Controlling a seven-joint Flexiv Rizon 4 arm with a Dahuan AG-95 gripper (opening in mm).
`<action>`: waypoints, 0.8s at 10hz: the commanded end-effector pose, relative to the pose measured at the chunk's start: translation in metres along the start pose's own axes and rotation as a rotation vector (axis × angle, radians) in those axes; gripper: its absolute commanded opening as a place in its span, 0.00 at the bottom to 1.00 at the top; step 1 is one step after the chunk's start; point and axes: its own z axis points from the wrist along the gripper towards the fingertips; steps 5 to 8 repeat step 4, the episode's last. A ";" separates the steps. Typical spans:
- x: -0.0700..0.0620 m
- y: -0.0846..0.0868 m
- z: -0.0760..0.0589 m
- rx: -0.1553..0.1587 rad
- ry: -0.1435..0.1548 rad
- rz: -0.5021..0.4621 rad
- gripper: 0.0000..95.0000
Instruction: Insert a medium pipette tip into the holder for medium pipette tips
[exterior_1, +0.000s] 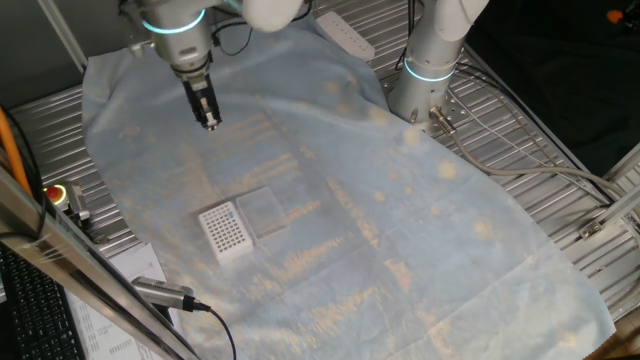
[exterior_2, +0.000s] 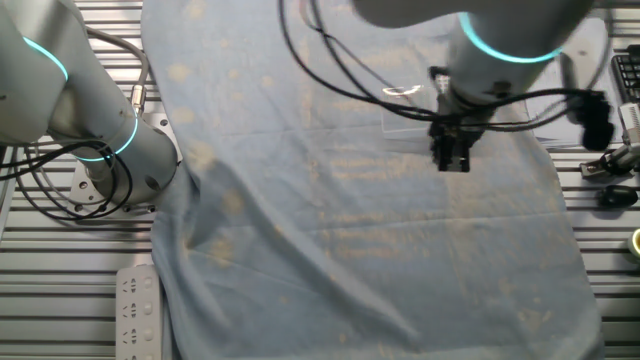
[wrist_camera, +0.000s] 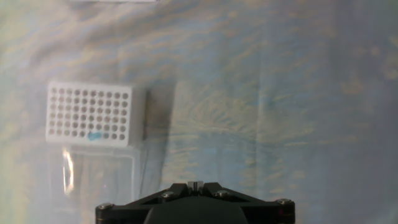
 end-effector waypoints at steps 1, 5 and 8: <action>0.006 0.000 0.001 -0.007 -0.022 -0.015 0.00; 0.009 0.001 -0.001 -0.009 -0.012 -0.020 0.00; 0.009 0.001 -0.001 -0.009 -0.012 -0.020 0.00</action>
